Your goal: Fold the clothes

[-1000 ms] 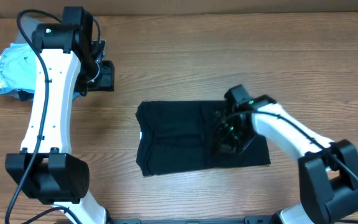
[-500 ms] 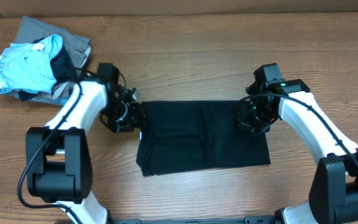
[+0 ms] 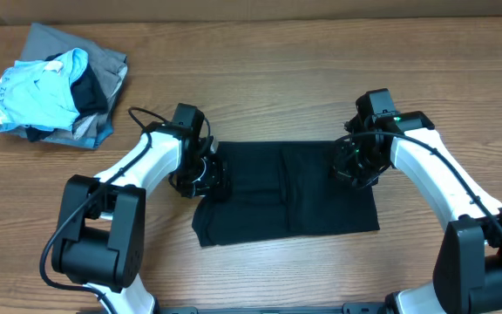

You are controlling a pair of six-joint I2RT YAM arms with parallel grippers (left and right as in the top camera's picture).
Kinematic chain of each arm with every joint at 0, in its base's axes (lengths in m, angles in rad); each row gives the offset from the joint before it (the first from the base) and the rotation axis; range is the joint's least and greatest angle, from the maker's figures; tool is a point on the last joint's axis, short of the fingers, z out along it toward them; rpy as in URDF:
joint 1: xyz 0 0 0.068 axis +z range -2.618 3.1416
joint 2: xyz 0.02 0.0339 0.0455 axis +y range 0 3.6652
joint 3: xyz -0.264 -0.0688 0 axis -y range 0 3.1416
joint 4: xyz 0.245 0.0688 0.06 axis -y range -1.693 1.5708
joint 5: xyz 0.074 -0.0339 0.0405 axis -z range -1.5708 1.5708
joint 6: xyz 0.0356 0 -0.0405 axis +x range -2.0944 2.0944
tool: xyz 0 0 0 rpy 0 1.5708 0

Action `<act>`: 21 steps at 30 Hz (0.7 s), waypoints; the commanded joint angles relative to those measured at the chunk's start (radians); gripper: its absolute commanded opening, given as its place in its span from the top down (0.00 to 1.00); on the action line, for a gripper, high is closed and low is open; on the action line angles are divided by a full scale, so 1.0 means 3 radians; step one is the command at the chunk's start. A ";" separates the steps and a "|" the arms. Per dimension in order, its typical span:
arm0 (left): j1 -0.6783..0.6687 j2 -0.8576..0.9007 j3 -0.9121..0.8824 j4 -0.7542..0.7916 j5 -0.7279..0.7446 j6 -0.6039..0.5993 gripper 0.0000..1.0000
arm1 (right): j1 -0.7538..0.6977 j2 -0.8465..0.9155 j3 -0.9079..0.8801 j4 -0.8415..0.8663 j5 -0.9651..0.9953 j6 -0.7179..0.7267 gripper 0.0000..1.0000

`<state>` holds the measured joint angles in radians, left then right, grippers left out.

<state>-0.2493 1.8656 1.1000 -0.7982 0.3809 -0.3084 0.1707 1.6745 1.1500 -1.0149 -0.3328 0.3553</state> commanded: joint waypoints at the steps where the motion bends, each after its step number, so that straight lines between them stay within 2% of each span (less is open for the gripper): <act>1: -0.0084 0.0287 -0.0130 0.0024 0.0078 -0.0118 0.51 | -0.0015 -0.0064 0.0051 -0.0005 0.0011 0.0013 0.91; 2: -0.0121 0.0314 -0.0130 0.0010 0.0117 -0.0089 0.61 | -0.0015 -0.0064 0.0051 -0.0005 0.0011 0.0013 0.91; 4: -0.0238 0.0334 -0.0130 -0.0019 0.0114 -0.0018 0.72 | -0.0015 -0.0064 0.0051 -0.0006 0.0011 0.0013 0.91; 7: -0.0301 0.0334 -0.0130 -0.0086 0.0106 -0.0019 0.81 | -0.0015 -0.0064 0.0051 -0.0008 0.0011 0.0013 0.91; 10: -0.0301 0.0334 -0.0130 -0.0289 0.0100 -0.0003 0.96 | -0.0015 -0.0064 0.0051 -0.0008 0.0011 0.0013 0.91; 16: -0.0013 0.0331 0.0009 -0.0762 0.0090 0.0205 0.96 | -0.0015 -0.0064 0.0051 -0.0029 0.0011 0.0013 0.91; 19: 0.0294 0.0280 0.0324 -0.1216 0.0084 0.0486 0.96 | -0.0015 -0.0064 0.0051 -0.0042 0.0011 0.0013 0.91; 21: 0.0425 0.0197 0.0586 -0.1460 -0.0092 0.0509 0.96 | -0.0015 -0.0064 0.0051 -0.0042 0.0011 0.0013 0.91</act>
<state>-0.1864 1.9499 1.1503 -1.1648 0.4282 -0.2310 0.1707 1.6745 1.1500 -1.0306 -0.3332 0.3561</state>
